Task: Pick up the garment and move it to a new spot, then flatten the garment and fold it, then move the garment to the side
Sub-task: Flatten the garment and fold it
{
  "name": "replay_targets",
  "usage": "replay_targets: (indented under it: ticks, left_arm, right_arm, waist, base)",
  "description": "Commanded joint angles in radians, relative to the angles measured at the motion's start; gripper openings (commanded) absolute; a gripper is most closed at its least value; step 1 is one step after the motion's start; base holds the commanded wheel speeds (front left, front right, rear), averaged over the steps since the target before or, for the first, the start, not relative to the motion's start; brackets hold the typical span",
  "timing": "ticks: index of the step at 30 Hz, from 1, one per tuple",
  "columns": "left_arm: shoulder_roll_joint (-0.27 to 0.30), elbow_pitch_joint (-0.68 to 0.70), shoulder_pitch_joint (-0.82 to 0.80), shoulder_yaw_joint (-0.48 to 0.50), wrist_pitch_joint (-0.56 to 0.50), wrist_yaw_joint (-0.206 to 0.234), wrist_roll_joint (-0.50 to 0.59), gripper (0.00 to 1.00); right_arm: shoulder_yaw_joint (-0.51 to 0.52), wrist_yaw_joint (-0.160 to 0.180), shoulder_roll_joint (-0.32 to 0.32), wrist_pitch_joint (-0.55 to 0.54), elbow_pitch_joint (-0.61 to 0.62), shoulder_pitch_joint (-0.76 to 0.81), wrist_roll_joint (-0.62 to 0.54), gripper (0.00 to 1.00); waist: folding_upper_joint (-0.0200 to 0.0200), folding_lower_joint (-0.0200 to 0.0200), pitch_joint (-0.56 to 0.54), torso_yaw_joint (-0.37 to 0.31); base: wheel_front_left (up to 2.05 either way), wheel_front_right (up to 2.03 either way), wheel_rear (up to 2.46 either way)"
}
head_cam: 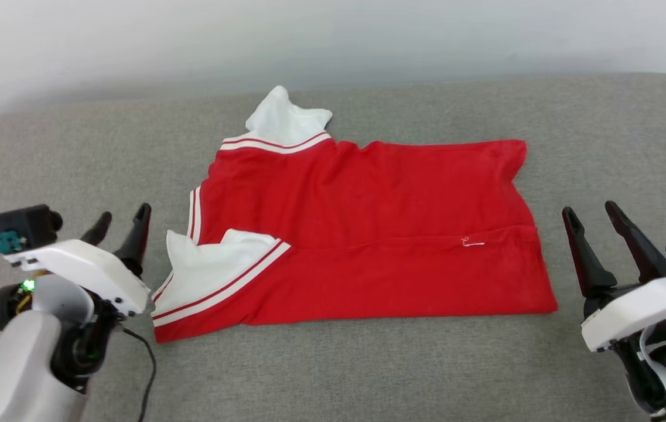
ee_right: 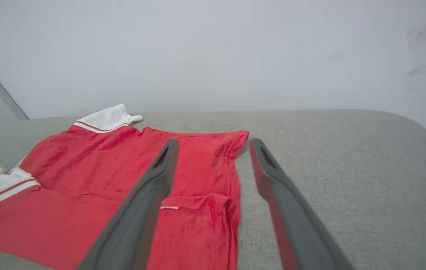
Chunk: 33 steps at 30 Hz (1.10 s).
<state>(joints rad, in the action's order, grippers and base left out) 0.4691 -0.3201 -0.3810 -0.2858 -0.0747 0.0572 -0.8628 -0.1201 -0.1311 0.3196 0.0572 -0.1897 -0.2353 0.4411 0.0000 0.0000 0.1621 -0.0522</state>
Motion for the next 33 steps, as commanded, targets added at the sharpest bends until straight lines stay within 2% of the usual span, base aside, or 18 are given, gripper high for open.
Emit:
replay_targets:
  ticks: [1, 7, 12, 18, 22, 23, 24, 25, 28, 33]
  left_arm:
    - [0.017, 0.026, 0.014, 0.009, -0.018, 0.006, -0.011, 1.00]
    - [0.124, 0.140, 0.060, 0.005, -0.201, 0.030, -0.050, 1.00]
    - [0.177, 0.179, 0.140, -0.014, -0.334, 0.070, -0.084, 1.00]
    - [0.191, 0.147, 0.179, -0.044, -0.451, 0.086, -0.127, 1.00]
    - [0.166, 0.085, 0.175, -0.084, -0.512, 0.075, -0.147, 1.00]
    - [0.151, 0.073, 0.175, -0.094, -0.525, 0.066, -0.155, 0.82]
    - [0.137, 0.066, 0.174, -0.102, -0.528, 0.059, -0.158, 0.30]
    - [0.123, 0.058, 0.169, -0.106, -0.518, 0.050, -0.163, 0.00]
    - [0.092, 0.035, 0.162, -0.118, -0.494, 0.024, -0.162, 0.00]
    - [0.087, 0.018, 0.120, -0.100, -0.412, 0.006, -0.131, 0.00]
  right_arm:
    - [0.015, 0.001, -0.020, 0.016, 0.023, 0.027, -0.017, 1.00]
    - [0.078, 0.001, -0.090, 0.021, 0.128, 0.102, -0.100, 1.00]
    - [0.082, 0.001, -0.130, 0.007, 0.199, 0.135, -0.139, 1.00]
    - [0.076, 0.001, -0.160, -0.005, 0.225, 0.139, -0.142, 1.00]
    - [0.080, 0.001, -0.162, -0.012, 0.219, 0.127, -0.132, 1.00]
    - [0.083, 0.001, -0.161, -0.015, 0.217, 0.124, -0.127, 1.00]
    - [0.087, 0.001, -0.156, -0.023, 0.214, 0.122, -0.123, 1.00]
    - [0.093, 0.001, -0.152, -0.030, 0.211, 0.121, -0.114, 1.00]
    - [0.111, 0.001, -0.131, -0.066, 0.203, 0.111, -0.077, 1.00]
    - [0.139, 0.001, -0.071, -0.184, 0.183, 0.091, 0.005, 1.00]
  waist:
    - [0.0000, 0.0000, -0.024, -0.025]
    - [0.0000, 0.0000, -0.034, -0.066]
    - [0.0000, 0.0000, -0.005, -0.110]
    - [0.0000, 0.0000, 0.046, -0.137]
    - [0.0000, 0.0000, 0.068, -0.140]
    - [0.0000, 0.0000, 0.071, -0.141]
    - [0.0000, 0.0000, 0.073, -0.140]
    - [0.0000, 0.0000, 0.075, -0.138]
    - [0.0000, 0.0000, 0.074, -0.127]
    - [0.0000, 0.0000, 0.066, -0.094]
  base:
    - [0.00, 0.00, 0.00]
    - [0.00, 0.00, 0.00]
    - [0.00, 0.00, 0.00]
    - [0.00, 0.00, 0.00]
    - [0.00, 0.00, 0.00]
    - [0.00, 0.00, 0.00]
    - [0.00, 0.00, 0.00]
    - [0.00, 0.00, 0.00]
    - [0.00, 0.00, 0.00]
    - [0.00, 0.00, 0.00]
